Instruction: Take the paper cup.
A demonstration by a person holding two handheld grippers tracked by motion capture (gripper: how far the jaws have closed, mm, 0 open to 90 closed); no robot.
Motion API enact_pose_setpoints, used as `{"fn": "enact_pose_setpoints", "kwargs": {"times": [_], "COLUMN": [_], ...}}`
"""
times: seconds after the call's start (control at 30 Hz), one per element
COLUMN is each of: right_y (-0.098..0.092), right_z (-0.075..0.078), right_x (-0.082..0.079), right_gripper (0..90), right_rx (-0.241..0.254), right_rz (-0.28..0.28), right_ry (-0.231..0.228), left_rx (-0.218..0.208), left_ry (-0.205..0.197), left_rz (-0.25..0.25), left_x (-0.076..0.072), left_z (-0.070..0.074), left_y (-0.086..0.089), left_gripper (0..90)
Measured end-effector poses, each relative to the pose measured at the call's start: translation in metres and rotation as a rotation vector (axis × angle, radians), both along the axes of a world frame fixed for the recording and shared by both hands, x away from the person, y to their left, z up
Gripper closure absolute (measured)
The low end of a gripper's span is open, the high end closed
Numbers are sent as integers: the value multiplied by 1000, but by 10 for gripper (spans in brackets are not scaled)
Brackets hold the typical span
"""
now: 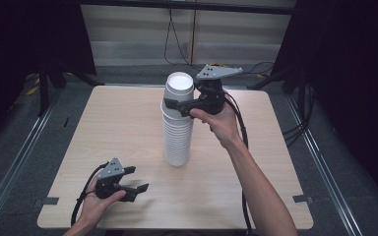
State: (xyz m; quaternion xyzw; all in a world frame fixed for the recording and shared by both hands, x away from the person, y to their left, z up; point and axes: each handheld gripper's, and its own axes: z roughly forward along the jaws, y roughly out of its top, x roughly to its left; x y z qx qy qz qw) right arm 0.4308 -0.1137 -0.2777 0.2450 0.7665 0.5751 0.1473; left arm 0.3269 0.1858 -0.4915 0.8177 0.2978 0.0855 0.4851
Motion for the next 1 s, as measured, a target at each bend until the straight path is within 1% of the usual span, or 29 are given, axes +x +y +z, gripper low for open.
{"fn": "enact_pose_setpoints", "kwargs": {"times": [0.03, 0.07, 0.23, 0.27, 0.37, 0.5, 0.53, 0.6, 0.67, 0.7, 0.77, 0.8, 1.0], "right_y": [0, -1, -2, -3, -4, -7, -8, -8, -9, -9, -9, -10, -12], "right_z": [0, 2, 5, 6, 7, 8, 9, 10, 10, 11, 11, 12, 17], "right_x": [0, -1, -1, -2, -2, -2, -2, -2, -2, -3, -3, -4, -4], "right_gripper": [170, 170, 170, 171, 171, 172, 172, 172, 172, 172, 172, 172, 172], "right_rx": [3, 16, 32, 45, 58, 97, 102, 117, 118, 135, 135, 138, 152], "right_rz": [0, -2, -6, -7, -7, -12, -14, -9, -13, -12, -14, -17, -31], "right_ry": [-1, -2, -12, -19, -22, -30, -39, -41, -45, -46, -47, -55, -55], "left_rx": [2, -1, 1, 1, 2, 3, 3, 1, 2, 1, 1, 1, 5], "left_ry": [-1, 0, 0, 0, -2, 0, -1, 1, 0, 0, 0, 0, -1], "left_rz": [-1, 0, 1, 0, -1, -1, 0, 2, 0, 2, 2, 2, 1], "left_x": [0, 0, 0, 0, 0, 0, 0, 0, 0, 0, 0, 0, 1], "left_z": [0, 0, 0, 0, 0, 0, 0, 0, 0, 0, 0, 0, 0], "left_y": [0, 0, 0, 0, 0, 0, 0, 0, 0, 0, 0, 0, 0], "left_gripper": [182, 182, 182, 182, 182, 182, 182, 182, 182, 182, 182, 182, 182]}}
